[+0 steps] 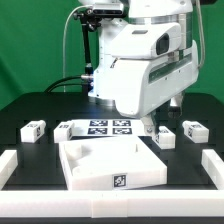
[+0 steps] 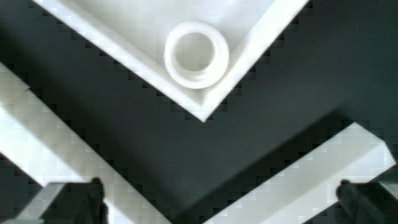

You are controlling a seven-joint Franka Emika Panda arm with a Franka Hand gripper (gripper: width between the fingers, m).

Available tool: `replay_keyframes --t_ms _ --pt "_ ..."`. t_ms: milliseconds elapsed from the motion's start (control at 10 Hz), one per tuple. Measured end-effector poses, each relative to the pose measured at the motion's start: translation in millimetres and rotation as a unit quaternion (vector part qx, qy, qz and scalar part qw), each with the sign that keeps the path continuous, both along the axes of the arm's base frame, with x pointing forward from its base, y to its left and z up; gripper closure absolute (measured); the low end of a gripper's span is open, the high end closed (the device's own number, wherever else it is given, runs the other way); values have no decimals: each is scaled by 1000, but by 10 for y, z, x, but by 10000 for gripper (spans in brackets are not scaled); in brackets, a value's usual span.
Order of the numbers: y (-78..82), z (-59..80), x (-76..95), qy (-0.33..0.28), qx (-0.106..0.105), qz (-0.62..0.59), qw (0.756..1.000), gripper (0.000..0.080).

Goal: Assemble one leg

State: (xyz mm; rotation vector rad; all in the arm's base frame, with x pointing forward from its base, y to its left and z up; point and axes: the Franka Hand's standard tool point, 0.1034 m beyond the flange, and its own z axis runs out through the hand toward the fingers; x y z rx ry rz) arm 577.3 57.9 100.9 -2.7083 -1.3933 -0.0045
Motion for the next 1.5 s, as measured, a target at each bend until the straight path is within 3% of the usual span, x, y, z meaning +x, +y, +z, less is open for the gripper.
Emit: replay_keyframes --t_ms 1100,1500 --pt "-24 -13 -20 1 -1 5 1000 149" --pt "-348 -256 -469 2 0 141 990 149"
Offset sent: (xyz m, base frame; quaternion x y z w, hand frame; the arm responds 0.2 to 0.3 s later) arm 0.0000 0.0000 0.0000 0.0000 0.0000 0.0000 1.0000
